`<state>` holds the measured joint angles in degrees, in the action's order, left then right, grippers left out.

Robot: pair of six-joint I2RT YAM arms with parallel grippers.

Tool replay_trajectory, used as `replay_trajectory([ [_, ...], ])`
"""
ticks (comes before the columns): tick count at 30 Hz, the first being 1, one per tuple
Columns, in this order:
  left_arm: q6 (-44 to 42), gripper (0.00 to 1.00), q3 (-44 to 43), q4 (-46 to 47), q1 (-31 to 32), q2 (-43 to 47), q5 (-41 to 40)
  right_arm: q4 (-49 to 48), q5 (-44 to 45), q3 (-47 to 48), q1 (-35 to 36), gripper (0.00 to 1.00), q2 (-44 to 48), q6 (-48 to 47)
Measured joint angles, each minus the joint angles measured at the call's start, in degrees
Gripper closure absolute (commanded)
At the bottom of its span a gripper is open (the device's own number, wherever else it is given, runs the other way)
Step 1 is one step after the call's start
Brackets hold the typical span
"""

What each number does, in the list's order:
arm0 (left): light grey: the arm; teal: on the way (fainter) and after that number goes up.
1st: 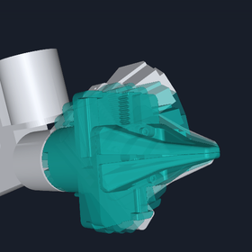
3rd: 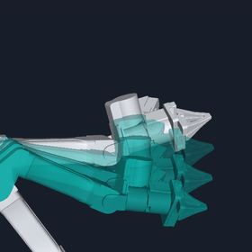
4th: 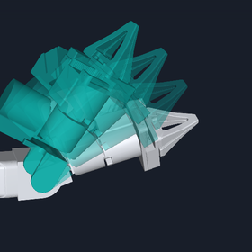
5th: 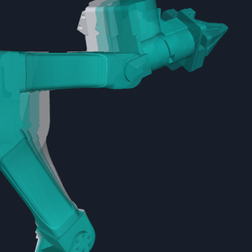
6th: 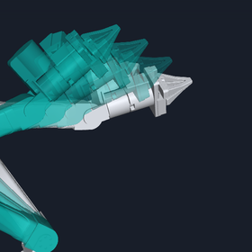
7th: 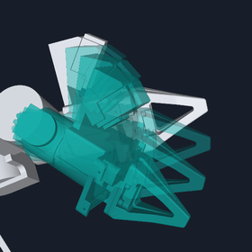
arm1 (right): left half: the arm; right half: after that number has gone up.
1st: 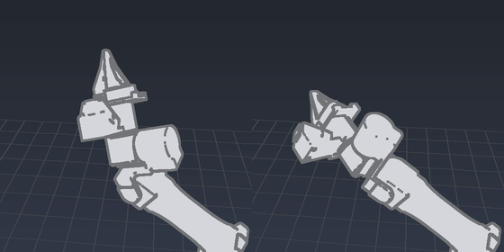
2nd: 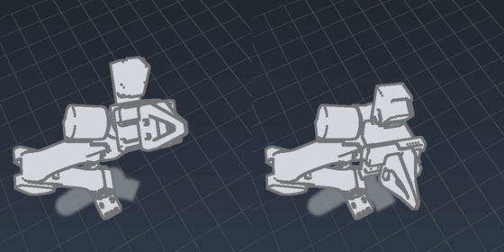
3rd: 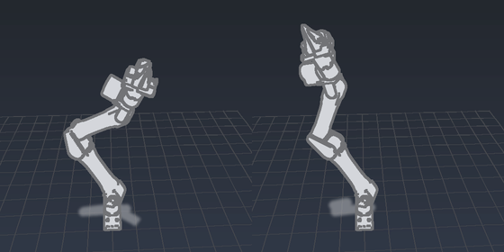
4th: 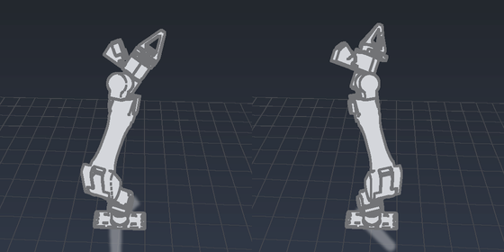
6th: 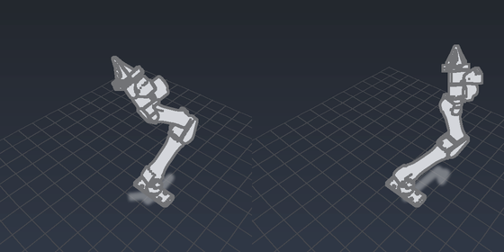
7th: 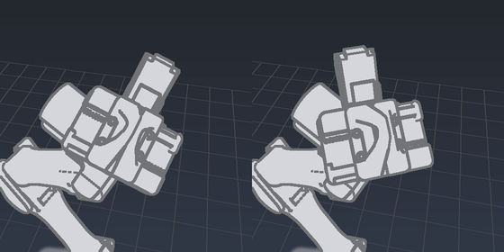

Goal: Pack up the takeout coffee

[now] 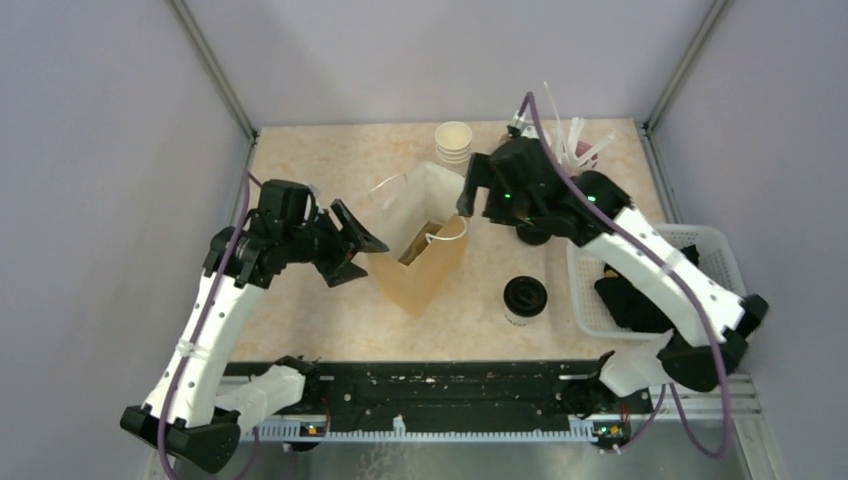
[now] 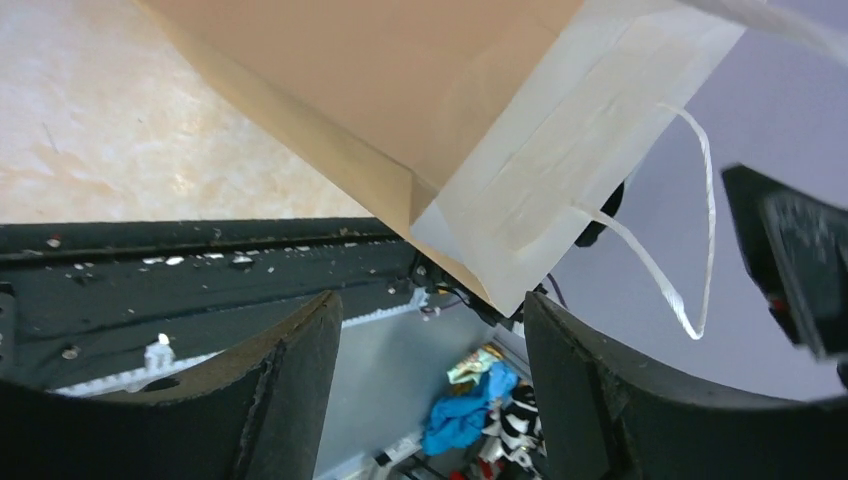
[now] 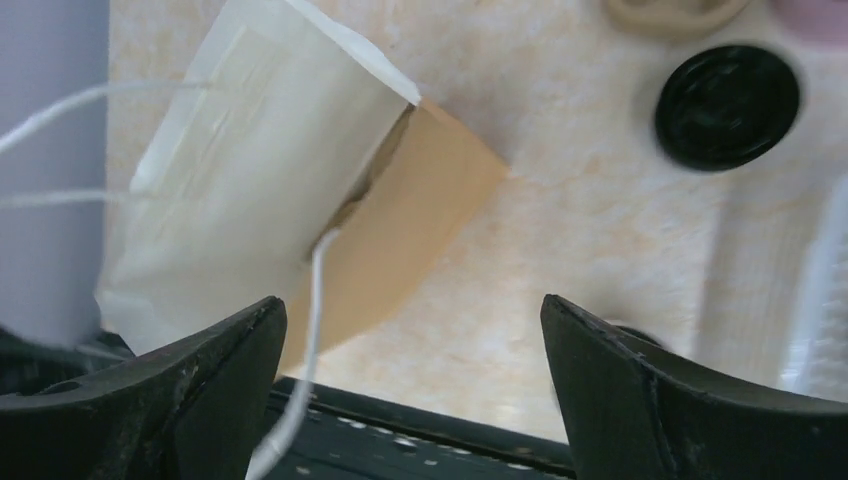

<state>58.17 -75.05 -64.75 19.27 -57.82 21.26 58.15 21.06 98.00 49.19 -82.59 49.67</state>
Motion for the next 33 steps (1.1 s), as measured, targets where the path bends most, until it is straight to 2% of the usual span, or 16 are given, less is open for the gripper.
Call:
replay_trajectory([
  [4,4.1,0.34,2.1,2.5,0.0,-1.3,2.2,6.2,-2.5,0.0,-3.6,0.01,9.9,-17.2],
  [7,5.5,0.39,2.0,4.0,0.0,-2.8,2.9,12.2,-3.2,-2.2,-6.2,0.01,14.9,-24.2],
  [10,5.6,0.48,1.3,3.7,0.0,-4.9,3.2,15.8,-5.2,-7.3,-6.3,0.01,16.6,-27.4],
  [13,5.4,0.56,0.3,3.1,0.0,-6.7,2.7,16.5,-7.8,-12.9,-6.3,0.01,15.3,-29.0],
  [16,5.2,0.59,-0.3,2.6,0.0,-7.1,1.4,15.0,-11.5,-17.7,-6.4,0.01,14.2,-29.7],
  [19,5.2,0.61,-1.0,2.1,0.0,-7.3,0.5,13.9,-13.7,-20.2,-6.6,0.01,13.5,-29.7],
  [24,4.9,0.74,-1.3,1.4,0.0,-7.9,-0.1,10.5,-15.4,-24.0,-6.6,0.01,13.3,-29.5],
  [30,-0.8,0.8,-7.3,0.1,0.0,-13.3,-1.6,7.1,-16.2,-31.8,-6.6,0.02,12.6,-28.5],
  [33,-5.7,0.78,-12.2,-1.3,0.0,-17.6,-3.3,6.1,-16.2,-34.1,-6.6,0.08,12.6,-28.4],
])
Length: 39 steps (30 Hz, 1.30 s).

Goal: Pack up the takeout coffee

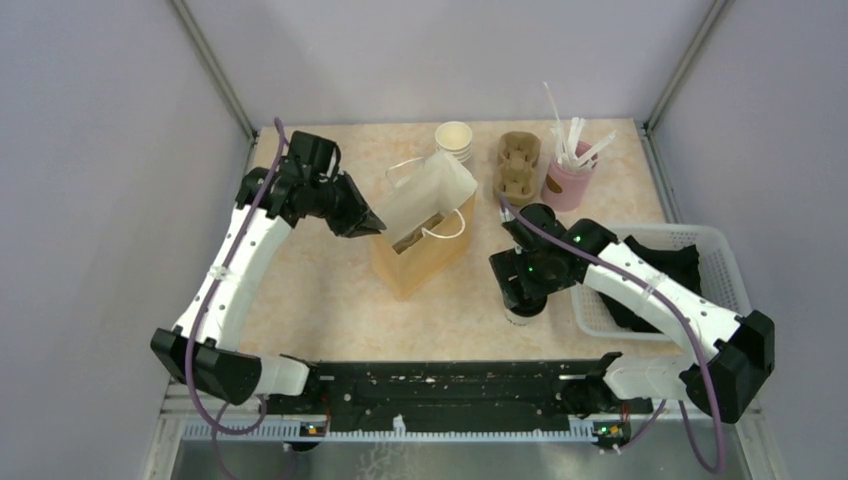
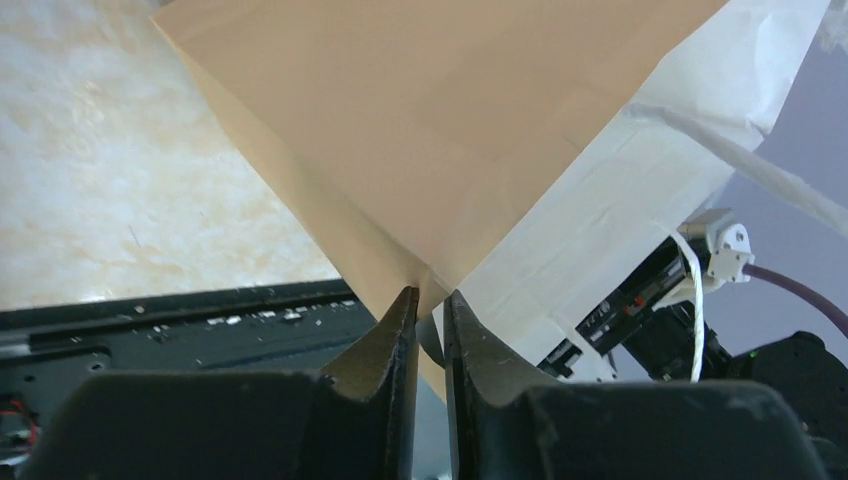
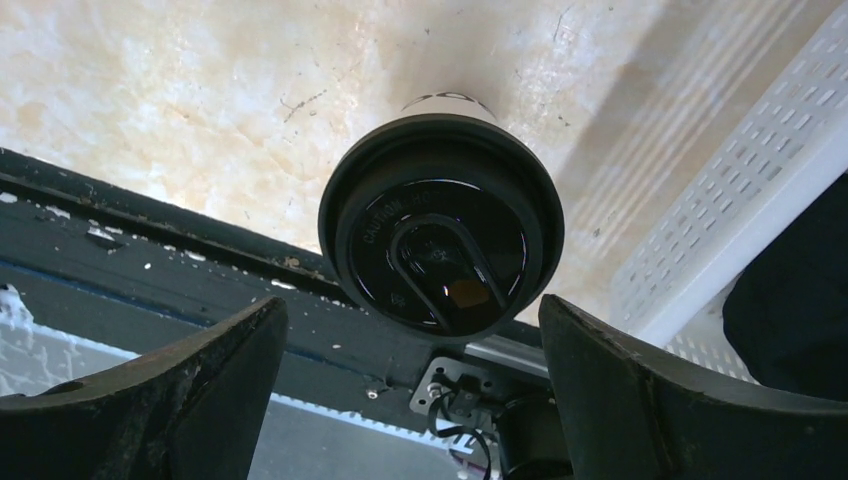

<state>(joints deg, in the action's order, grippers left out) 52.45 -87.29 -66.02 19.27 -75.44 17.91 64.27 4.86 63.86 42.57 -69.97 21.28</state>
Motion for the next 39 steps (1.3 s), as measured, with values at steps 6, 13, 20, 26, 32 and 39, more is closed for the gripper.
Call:
replay_trajectory([
  [6,-8.5,0.64,-4.8,-2.3,0.0,-3.5,-4.3,-2.3,0.5,-1.5,-0.1,0.19,-0.4,0.3],
  [13,-12.5,0.58,-5.4,-3.0,0.0,-2.9,-5.4,-2.5,2.5,-1.6,-0.1,0.26,-0.7,-0.3],
  [20,-13.6,0.49,-5.1,-3.9,0.0,-1.9,-5.3,-2.6,3.3,-1.6,-0.1,0.24,-1.3,-0.8],
  [26,-13.5,0.43,-4.3,-4.5,0.0,-0.3,-4.7,-3.4,3.3,-1.6,-0.1,0.24,-1.5,-1.3],
  [32,-12.9,0.4,-4.3,-4.9,0.0,0.0,-4.0,-3.8,3.7,-1.5,-0.1,0.21,-1.8,-1.8],
  [39,-12.0,0.38,-4.3,-5.2,0.0,0.0,-3.6,-4.9,4.0,-1.5,-0.1,0.18,-2.2,-1.9],
])
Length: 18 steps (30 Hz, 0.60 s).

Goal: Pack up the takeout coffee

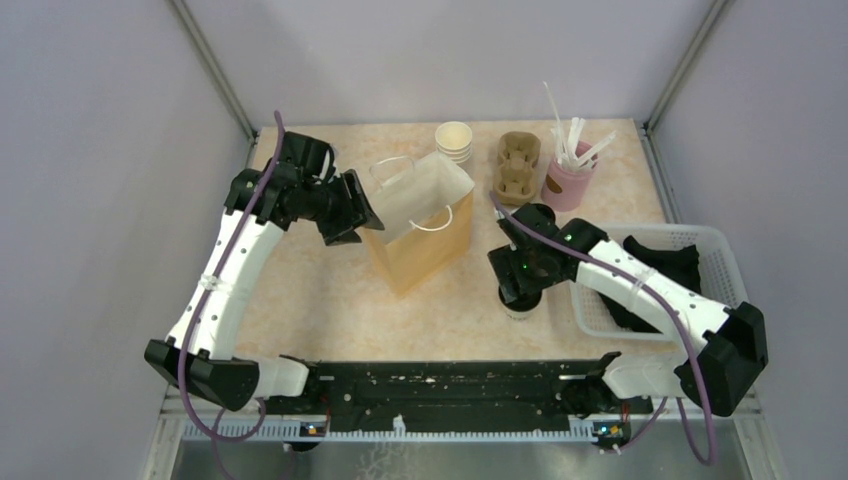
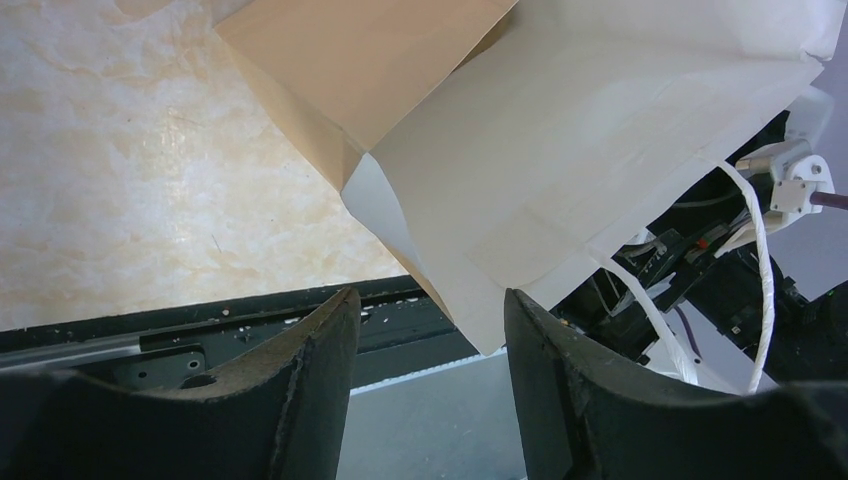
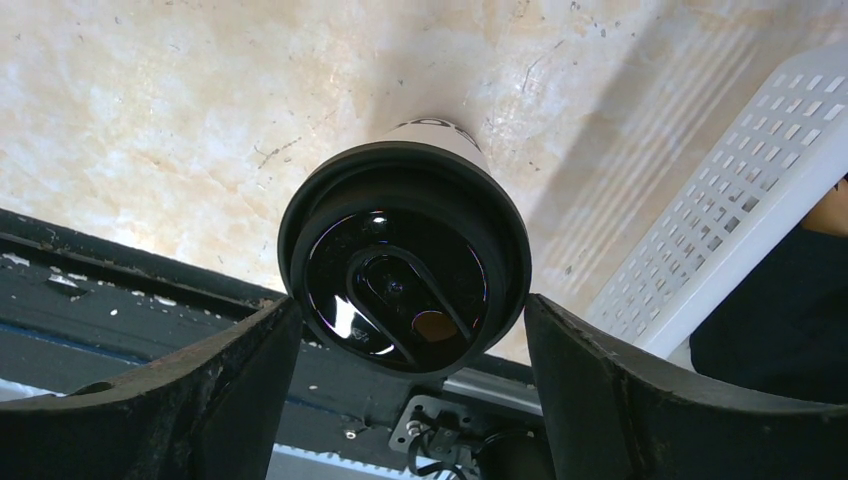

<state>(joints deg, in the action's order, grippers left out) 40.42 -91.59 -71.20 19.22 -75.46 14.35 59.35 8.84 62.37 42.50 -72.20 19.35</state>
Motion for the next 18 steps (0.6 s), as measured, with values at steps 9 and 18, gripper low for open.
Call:
replay_trajectory([
  [9,0.4,0.37,0.0,0.0,0.0,0.0,0.2,0.9,0.7,0.7,0.0,0.16,-0.2,-0.9],
  [18,0.9,0.37,0.0,0.1,0.0,0.0,0.4,3.2,1.7,2.3,0.0,0.16,-0.1,-1.8],
])
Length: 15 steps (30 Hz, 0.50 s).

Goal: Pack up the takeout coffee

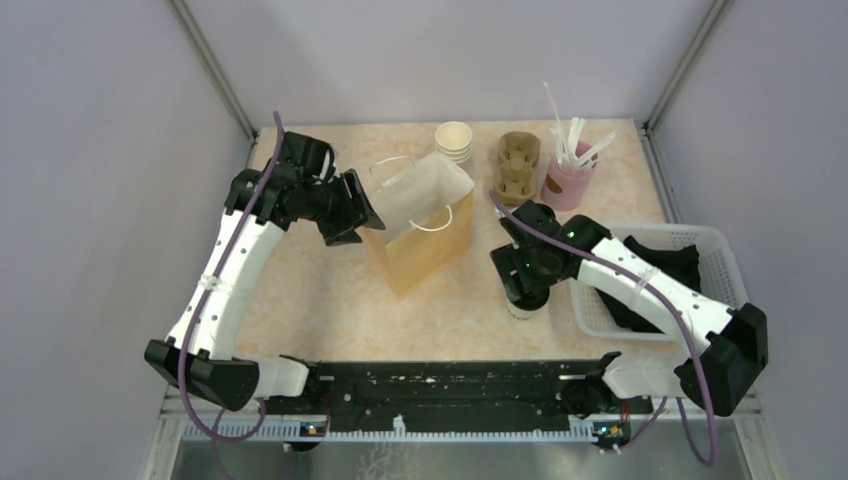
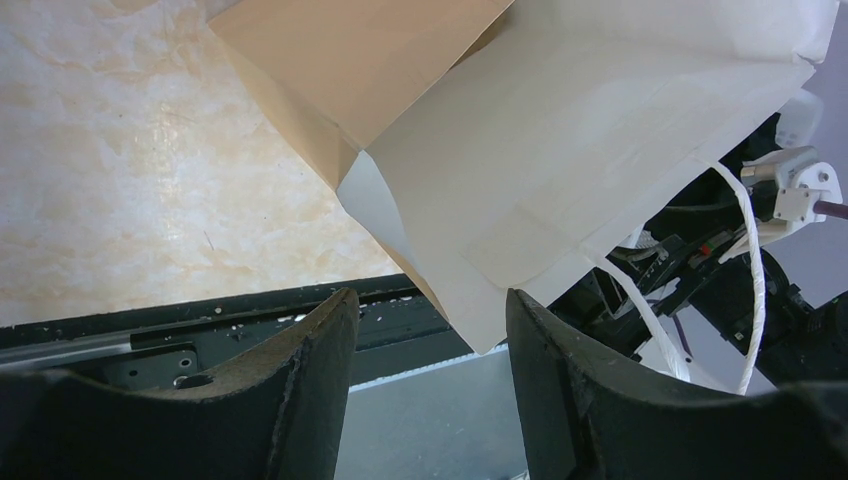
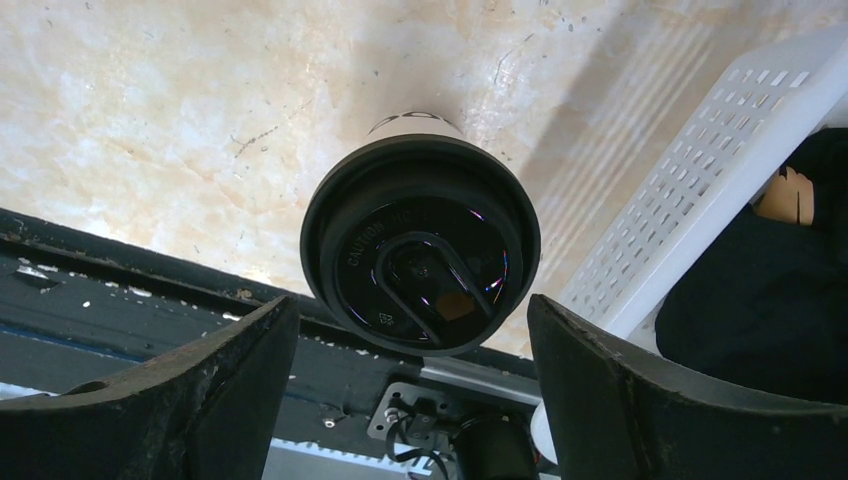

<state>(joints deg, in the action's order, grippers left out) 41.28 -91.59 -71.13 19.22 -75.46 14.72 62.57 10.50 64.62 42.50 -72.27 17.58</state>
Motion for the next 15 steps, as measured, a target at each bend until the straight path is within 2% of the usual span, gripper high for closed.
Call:
replay_trajectory([
  [9,0.8,0.37,0.0,0.0,0.0,0.0,0.0,-0.5,0.9,0.0,0.0,0.17,-1.7,-0.7],
  [15,0.8,0.37,0.0,0.0,0.0,0.0,0.0,-1.0,1.3,0.0,0.0,0.21,-2.4,-1.0],
])
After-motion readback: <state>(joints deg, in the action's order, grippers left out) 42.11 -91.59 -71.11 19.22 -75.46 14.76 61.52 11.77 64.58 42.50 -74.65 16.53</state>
